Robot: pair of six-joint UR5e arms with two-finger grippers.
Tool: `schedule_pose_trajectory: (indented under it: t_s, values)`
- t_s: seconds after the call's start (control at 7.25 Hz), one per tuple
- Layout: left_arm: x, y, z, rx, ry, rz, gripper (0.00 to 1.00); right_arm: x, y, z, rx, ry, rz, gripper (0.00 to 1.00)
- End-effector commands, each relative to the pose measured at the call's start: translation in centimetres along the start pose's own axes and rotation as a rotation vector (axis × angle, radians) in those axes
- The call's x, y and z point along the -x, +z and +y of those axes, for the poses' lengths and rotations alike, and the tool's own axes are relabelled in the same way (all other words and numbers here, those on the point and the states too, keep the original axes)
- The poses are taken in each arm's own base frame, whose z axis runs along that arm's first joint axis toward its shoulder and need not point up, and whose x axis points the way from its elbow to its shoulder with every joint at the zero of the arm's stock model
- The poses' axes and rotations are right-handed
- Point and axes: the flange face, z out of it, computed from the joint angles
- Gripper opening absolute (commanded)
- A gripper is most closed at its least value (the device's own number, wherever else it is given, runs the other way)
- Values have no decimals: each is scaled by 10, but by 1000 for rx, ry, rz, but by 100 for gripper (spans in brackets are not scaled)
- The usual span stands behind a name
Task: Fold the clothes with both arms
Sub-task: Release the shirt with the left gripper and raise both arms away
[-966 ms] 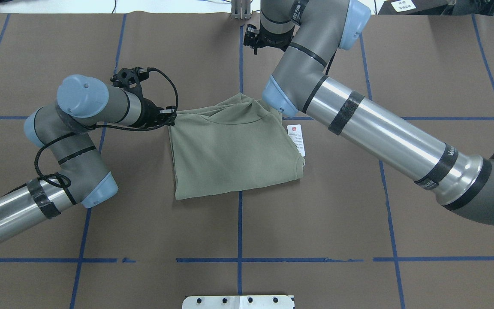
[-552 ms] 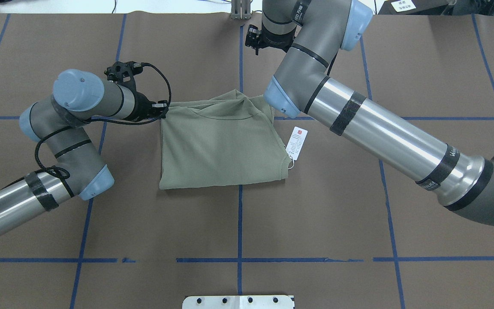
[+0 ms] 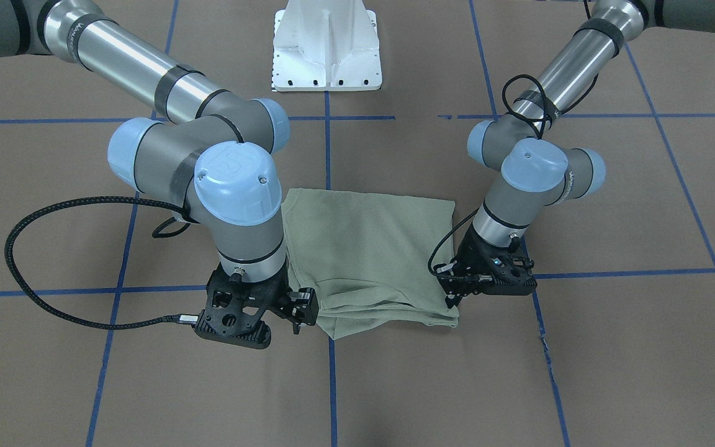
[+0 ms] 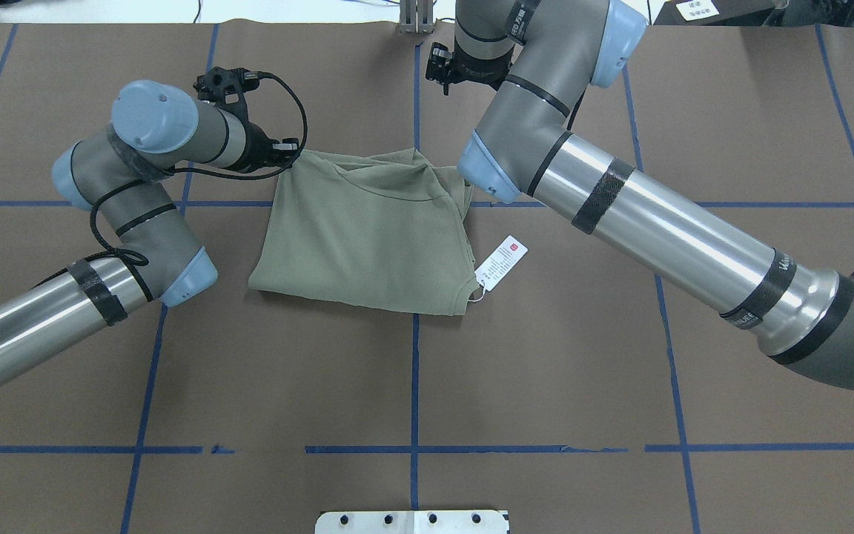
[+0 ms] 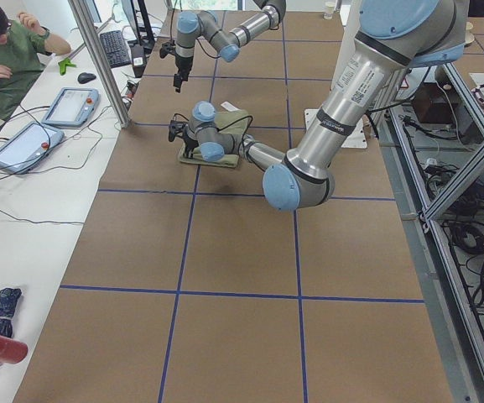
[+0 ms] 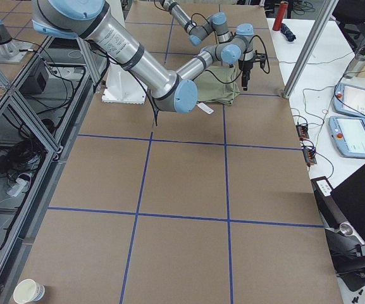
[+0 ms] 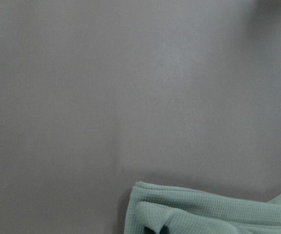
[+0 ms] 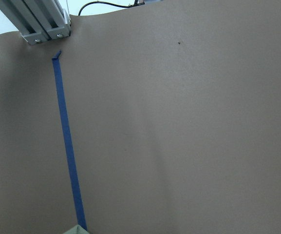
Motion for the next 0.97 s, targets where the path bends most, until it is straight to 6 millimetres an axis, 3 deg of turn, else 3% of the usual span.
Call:
schedule_pose_trajectory:
  t_s: [0.0, 0.14, 0.28, 0.41, 0.69, 0.83]
  values:
    - [4, -2, -11, -6, 115, -9, 99, -14, 9, -3, 8, -71, 15, 100]
    - [18, -15, -31, -8, 146, -11, 100, -31, 14, -13, 31, -136, 34, 100]
    - [46, -46, -55, 70, 194, 9, 100, -54, 11, -33, 76, -230, 61, 100]
    - [78, -93, -77, 104, 280, -10, 100, -97, -5, -61, 127, -304, 66, 100]
    - [124, -179, -120, 145, 469, -152, 100, -245, -34, -108, 193, -460, 29, 100]
    - [174, -222, -134, 167, 577, -215, 100, -322, -52, -121, 201, -537, 47, 100]
